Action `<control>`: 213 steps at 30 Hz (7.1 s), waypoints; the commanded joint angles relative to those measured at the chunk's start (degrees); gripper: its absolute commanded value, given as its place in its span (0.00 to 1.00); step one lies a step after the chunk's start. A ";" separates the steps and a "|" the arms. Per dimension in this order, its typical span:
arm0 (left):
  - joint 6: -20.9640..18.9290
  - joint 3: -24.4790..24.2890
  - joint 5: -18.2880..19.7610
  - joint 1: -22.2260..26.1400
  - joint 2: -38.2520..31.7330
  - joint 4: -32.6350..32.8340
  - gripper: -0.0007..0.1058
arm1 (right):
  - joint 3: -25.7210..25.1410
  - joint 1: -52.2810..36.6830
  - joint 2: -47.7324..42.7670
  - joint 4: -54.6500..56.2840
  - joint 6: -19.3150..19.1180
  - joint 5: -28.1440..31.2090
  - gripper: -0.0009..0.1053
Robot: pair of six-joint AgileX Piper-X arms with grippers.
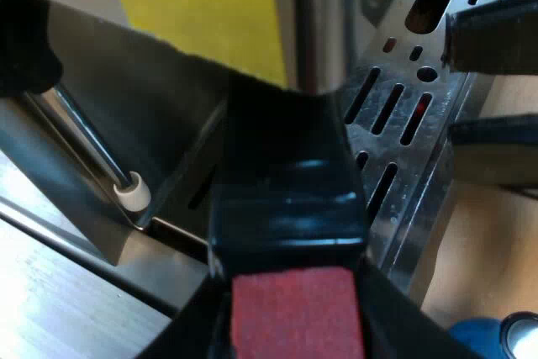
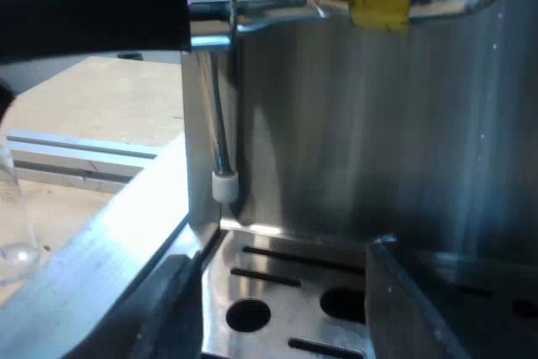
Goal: Put the handle in the coffee machine
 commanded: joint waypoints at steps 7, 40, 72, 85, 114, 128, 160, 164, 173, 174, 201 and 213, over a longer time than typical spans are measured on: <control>-0.55 -1.02 2.97 0.57 -1.62 -2.82 0.01 | -0.21 -1.66 1.05 0.11 -0.67 5.04 0.29; -0.55 -1.02 4.29 0.57 -1.62 -1.05 0.01 | -4.41 -8.11 6.04 -11.20 -6.66 -3.15 0.29; -0.55 -1.02 4.29 0.57 -1.62 -1.05 0.01 | -11.27 -10.13 11.73 -24.19 -13.11 -1.46 0.29; -0.55 -1.02 4.29 0.57 -1.62 -1.05 0.01 | -12.37 -10.13 11.73 -28.12 -16.06 -2.94 0.29; -0.55 -1.02 4.29 0.57 -1.62 -1.05 0.01 | -12.37 -9.80 10.85 -28.60 -18.24 1.22 0.29; -0.55 -1.02 4.29 0.57 -1.62 -1.05 0.01 | -12.37 -9.80 10.85 -28.60 -17.27 1.08 0.28; -0.55 -1.02 2.31 0.57 -1.62 -1.05 0.85 | -12.37 -9.80 10.85 -28.20 -17.21 0.57 0.28; -0.55 -1.02 2.01 0.57 -1.62 -0.37 0.85 | -12.37 -9.80 10.85 -28.20 -17.21 0.57 0.28; -0.55 -1.02 2.72 1.11 -3.26 2.64 0.85 | -12.37 -9.80 10.85 -28.20 -17.21 0.57 0.28; -0.55 -1.02 2.99 1.45 -3.68 2.61 0.85 | -12.37 -9.80 10.85 -28.20 -16.88 0.57 0.28; -0.79 -5.47 2.12 10.22 -5.08 0.66 0.57 | -12.37 -9.80 9.84 -28.08 -14.24 0.67 0.28; -3.15 -5.59 1.14 10.22 -2.19 -5.74 0.02 | -12.37 -9.80 9.84 -28.08 -14.24 0.67 0.28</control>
